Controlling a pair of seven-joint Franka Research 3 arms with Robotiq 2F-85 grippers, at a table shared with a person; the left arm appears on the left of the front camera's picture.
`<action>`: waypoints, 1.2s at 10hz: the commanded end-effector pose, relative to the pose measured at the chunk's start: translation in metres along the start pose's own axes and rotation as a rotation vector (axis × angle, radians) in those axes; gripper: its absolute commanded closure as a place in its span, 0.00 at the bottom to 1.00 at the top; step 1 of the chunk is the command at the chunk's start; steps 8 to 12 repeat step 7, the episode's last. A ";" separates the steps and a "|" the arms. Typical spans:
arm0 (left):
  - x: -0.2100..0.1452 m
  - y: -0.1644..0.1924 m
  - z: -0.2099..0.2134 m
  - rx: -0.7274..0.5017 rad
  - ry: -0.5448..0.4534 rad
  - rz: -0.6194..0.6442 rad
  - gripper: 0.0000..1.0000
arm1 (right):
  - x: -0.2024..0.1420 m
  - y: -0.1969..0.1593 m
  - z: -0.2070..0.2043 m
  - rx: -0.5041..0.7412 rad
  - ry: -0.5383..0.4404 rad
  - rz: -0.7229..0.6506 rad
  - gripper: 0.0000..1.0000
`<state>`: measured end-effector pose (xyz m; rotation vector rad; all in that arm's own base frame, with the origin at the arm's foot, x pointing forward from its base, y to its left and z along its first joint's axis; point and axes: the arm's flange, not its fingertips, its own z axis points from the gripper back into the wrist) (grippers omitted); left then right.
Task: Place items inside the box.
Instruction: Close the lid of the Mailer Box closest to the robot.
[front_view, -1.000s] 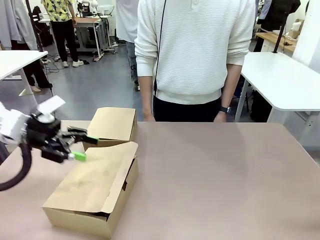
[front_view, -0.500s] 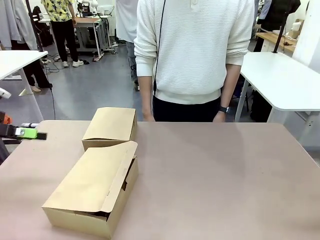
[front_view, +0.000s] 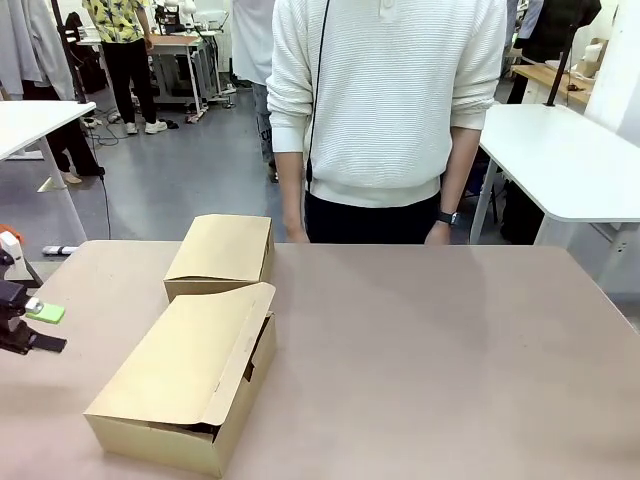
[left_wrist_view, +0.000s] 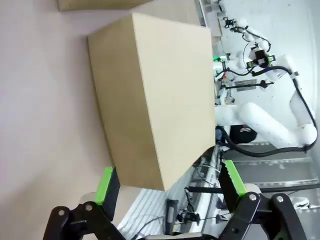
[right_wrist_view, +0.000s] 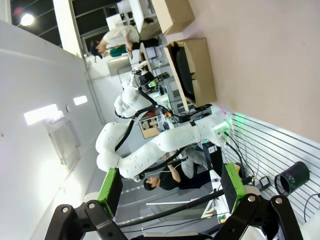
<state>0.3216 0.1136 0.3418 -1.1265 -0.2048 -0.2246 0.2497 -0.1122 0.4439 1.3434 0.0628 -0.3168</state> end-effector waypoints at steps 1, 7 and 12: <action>0.006 -0.008 0.005 0.022 -0.057 -0.116 0.00 | -0.001 0.004 0.001 0.003 -0.005 -0.016 0.00; 0.006 -0.008 0.005 0.022 -0.057 -0.116 0.00 | -0.001 0.004 0.001 0.003 -0.005 -0.016 0.00; 0.006 -0.008 0.005 0.022 -0.057 -0.116 0.00 | -0.001 0.004 0.001 0.003 -0.005 -0.016 0.00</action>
